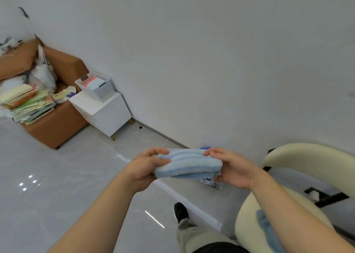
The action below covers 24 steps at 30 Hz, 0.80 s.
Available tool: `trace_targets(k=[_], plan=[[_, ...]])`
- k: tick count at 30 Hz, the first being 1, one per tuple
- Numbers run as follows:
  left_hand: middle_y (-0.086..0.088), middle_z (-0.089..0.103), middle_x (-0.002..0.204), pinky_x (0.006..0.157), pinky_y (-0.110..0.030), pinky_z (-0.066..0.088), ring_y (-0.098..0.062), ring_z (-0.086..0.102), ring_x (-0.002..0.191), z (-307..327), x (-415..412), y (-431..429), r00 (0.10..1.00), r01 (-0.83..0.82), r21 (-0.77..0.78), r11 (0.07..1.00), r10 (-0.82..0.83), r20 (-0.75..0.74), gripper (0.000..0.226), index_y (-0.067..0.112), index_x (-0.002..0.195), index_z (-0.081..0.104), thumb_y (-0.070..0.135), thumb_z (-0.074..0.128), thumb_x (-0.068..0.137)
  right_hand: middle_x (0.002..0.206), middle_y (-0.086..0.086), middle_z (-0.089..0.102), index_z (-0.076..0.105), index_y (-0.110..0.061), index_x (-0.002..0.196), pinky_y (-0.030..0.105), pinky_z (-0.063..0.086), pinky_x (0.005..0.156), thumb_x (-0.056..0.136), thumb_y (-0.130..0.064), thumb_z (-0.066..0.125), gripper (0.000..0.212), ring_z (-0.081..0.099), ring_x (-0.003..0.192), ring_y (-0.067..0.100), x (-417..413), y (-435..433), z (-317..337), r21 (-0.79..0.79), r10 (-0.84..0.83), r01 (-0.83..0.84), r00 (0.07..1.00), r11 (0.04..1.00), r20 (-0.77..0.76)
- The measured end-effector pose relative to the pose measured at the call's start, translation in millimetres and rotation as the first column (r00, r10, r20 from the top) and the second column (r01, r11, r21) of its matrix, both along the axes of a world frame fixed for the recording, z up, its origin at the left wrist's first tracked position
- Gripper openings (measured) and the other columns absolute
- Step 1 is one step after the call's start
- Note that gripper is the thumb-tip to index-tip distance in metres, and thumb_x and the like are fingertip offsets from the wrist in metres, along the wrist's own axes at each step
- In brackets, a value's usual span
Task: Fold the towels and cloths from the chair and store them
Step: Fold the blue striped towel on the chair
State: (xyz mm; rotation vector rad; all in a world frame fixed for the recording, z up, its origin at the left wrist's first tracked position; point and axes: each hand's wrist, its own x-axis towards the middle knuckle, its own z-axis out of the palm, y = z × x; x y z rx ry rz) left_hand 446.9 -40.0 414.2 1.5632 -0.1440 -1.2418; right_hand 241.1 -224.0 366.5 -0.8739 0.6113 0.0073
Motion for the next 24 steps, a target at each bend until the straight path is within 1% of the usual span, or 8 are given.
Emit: trace_targets(k=[2, 5, 8, 11, 14, 17, 20, 24], plan=[[-0.011, 0.067, 0.112, 0.079, -0.037, 0.057, -0.028, 0.067, 0.089, -2, 52, -14, 0.997, -0.079, 0.003, 0.997, 0.079, 0.009, 0.030, 0.012, 0.107, 0.070, -0.009, 0.067, 0.086, 0.109, 0.008, 0.062, 0.067, -0.025, 0.105, 0.034, 0.051, 0.059, 0.075, -0.010, 0.079, 0.035, 0.062, 0.080, 0.025, 59, -19, -8, -0.004, 0.009, -0.009, 0.999, 1.000, 0.033], [-0.013, 0.064, 0.117, 0.083, -0.041, 0.056, -0.033, 0.066, 0.098, 1, 126, -37, 0.983, -0.186, 0.019, 0.982, 0.186, 0.006, 0.046, 0.018, 0.120, 0.066, -0.012, 0.067, 0.085, 0.125, 0.015, 0.059, 0.059, -0.022, 0.129, 0.039, 0.057, 0.067, 0.067, 0.010, 0.073, 0.071, 0.063, 0.100, 0.034, 146, -47, -7, 0.065, -0.029, 0.025, 0.998, 0.998, 0.053], [-0.015, 0.070, 0.117, 0.078, -0.036, 0.057, -0.031, 0.071, 0.100, 1, 197, -54, 0.965, -0.261, 0.018, 0.965, 0.261, -0.011, 0.055, 0.011, 0.127, 0.058, -0.010, 0.073, 0.078, 0.122, 0.019, 0.063, 0.061, -0.008, 0.125, 0.039, 0.059, 0.079, 0.071, 0.023, 0.062, 0.061, 0.066, 0.103, 0.031, 227, -72, 1, 0.060, -0.031, 0.030, 0.999, 0.998, 0.011], [-0.018, 0.071, 0.117, 0.088, -0.034, 0.054, -0.030, 0.069, 0.107, 0, 259, -66, 0.968, -0.248, 0.051, 0.968, 0.249, -0.033, 0.055, -0.003, 0.125, 0.060, 0.002, 0.077, 0.074, 0.115, 0.020, 0.069, 0.064, 0.003, 0.117, 0.036, 0.059, 0.083, 0.080, 0.022, 0.053, 0.044, 0.070, 0.100, 0.028, 299, -93, 4, 0.035, 0.031, -0.030, 0.999, 0.999, -0.034], [-0.018, 0.070, 0.120, 0.091, -0.034, 0.051, -0.031, 0.067, 0.113, -8, 317, -70, 0.951, -0.294, 0.050, 0.954, 0.298, -0.078, 0.061, -0.003, 0.126, 0.061, 0.008, 0.080, 0.070, 0.120, 0.020, 0.069, 0.064, 0.001, 0.119, 0.036, 0.058, 0.084, 0.080, 0.021, 0.056, 0.044, 0.070, 0.105, 0.029, 365, -108, 0, 0.016, 0.058, -0.057, 0.995, 0.998, -0.076], [-0.015, 0.071, 0.120, 0.085, -0.032, 0.053, -0.029, 0.067, 0.110, -18, 377, -76, 0.931, -0.353, 0.030, 0.935, 0.354, -0.087, 0.059, 0.002, 0.128, 0.061, 0.009, 0.078, 0.071, 0.129, 0.018, 0.065, 0.062, -0.008, 0.122, 0.045, 0.057, 0.090, 0.083, 0.015, 0.062, 0.045, 0.067, 0.113, 0.035, 430, -118, -5, 0.006, 0.093, -0.093, 0.991, 0.996, -0.095], [-0.014, 0.069, 0.120, 0.083, -0.036, 0.056, -0.028, 0.067, 0.107, -32, 444, -84, 0.920, -0.383, 0.004, 0.924, 0.382, -0.087, 0.048, 0.007, 0.126, 0.060, 0.009, 0.074, 0.080, 0.126, 0.016, 0.062, 0.058, -0.016, 0.124, 0.051, 0.058, 0.083, 0.089, 0.007, 0.064, 0.042, 0.068, 0.103, 0.038, 501, -125, -14, -0.025, 0.093, -0.097, 0.986, 0.995, -0.137], [-0.014, 0.067, 0.123, 0.081, -0.037, 0.060, -0.029, 0.070, 0.107, -53, 547, -95, 0.933, -0.357, 0.007, 0.934, 0.357, -0.034, 0.055, 0.005, 0.130, 0.055, 0.019, 0.077, 0.082, 0.124, 0.022, 0.062, 0.047, -0.013, 0.133, 0.046, 0.061, 0.076, 0.093, -0.002, 0.065, 0.044, 0.070, 0.092, 0.036, 606, -129, -19, -0.088, -0.019, 0.003, 0.984, 0.996, -0.178]])
